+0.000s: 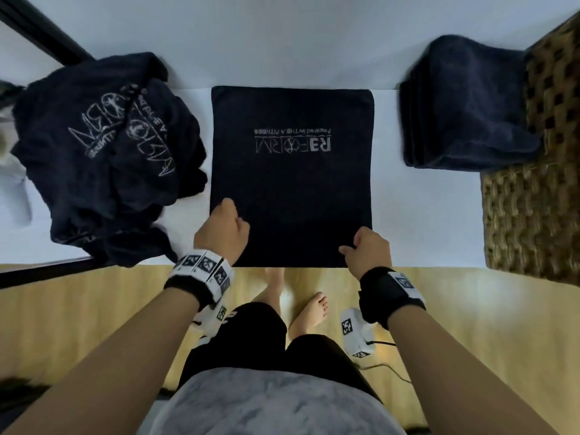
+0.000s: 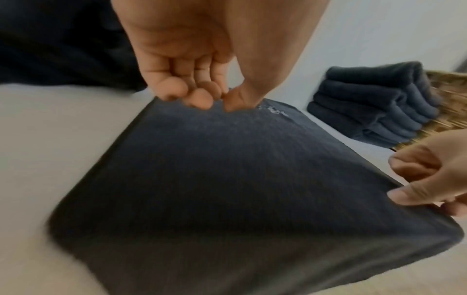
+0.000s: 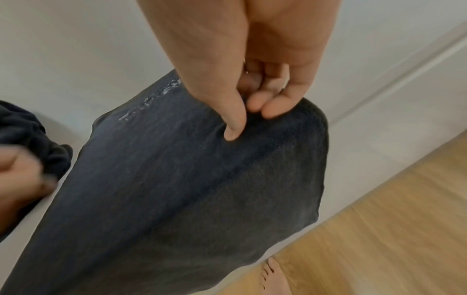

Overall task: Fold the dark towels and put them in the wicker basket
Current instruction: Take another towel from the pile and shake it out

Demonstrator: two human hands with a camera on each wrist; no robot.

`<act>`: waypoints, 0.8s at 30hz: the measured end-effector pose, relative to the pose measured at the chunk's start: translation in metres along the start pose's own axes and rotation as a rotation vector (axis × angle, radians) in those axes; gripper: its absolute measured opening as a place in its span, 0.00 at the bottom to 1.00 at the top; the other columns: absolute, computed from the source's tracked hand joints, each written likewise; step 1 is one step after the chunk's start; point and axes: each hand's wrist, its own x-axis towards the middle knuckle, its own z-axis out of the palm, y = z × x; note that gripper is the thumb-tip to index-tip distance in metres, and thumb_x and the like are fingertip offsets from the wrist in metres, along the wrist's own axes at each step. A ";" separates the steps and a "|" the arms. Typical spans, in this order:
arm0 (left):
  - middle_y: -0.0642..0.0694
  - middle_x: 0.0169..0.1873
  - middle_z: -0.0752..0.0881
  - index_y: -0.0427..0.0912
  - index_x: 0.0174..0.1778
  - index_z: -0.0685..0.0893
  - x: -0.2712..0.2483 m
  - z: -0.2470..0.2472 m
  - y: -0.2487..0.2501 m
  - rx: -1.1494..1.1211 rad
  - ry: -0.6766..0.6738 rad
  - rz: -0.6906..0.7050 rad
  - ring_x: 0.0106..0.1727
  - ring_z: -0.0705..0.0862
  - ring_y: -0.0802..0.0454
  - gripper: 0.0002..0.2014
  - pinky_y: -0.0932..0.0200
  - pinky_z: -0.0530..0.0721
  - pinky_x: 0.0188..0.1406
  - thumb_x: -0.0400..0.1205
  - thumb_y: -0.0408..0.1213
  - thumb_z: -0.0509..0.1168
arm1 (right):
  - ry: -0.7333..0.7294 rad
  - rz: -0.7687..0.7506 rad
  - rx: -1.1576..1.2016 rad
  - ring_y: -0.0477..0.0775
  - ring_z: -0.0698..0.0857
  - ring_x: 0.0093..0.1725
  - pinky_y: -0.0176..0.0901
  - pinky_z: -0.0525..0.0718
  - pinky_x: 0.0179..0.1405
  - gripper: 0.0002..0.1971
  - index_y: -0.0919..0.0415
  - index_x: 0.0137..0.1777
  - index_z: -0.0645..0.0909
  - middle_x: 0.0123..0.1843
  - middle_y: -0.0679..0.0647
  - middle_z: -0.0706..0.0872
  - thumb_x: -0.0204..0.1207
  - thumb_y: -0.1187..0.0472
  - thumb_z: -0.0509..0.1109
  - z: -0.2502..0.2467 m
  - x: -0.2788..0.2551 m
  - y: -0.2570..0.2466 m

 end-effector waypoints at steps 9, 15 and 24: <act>0.43 0.42 0.90 0.42 0.49 0.81 -0.054 0.052 -0.077 -0.392 0.140 -0.546 0.51 0.86 0.45 0.15 0.55 0.79 0.55 0.79 0.51 0.71 | 0.026 0.119 -0.073 0.56 0.74 0.35 0.45 0.64 0.28 0.26 0.61 0.40 0.74 0.36 0.55 0.77 0.87 0.41 0.50 0.030 -0.029 0.012; 0.36 0.30 0.86 0.34 0.30 0.82 -0.049 0.057 -0.073 -0.280 0.140 -0.414 0.34 0.81 0.41 0.21 0.53 0.76 0.38 0.85 0.45 0.64 | 0.078 0.105 0.307 0.51 0.79 0.35 0.40 0.71 0.30 0.23 0.60 0.35 0.76 0.32 0.50 0.81 0.81 0.42 0.65 0.036 -0.040 0.033; 0.41 0.26 0.80 0.34 0.29 0.80 -0.041 0.048 -0.075 -0.138 0.011 -0.438 0.37 0.82 0.39 0.24 0.53 0.73 0.38 0.86 0.48 0.63 | 0.040 0.281 0.495 0.50 0.82 0.50 0.43 0.75 0.51 0.17 0.48 0.59 0.79 0.50 0.45 0.83 0.73 0.47 0.77 0.038 -0.042 0.081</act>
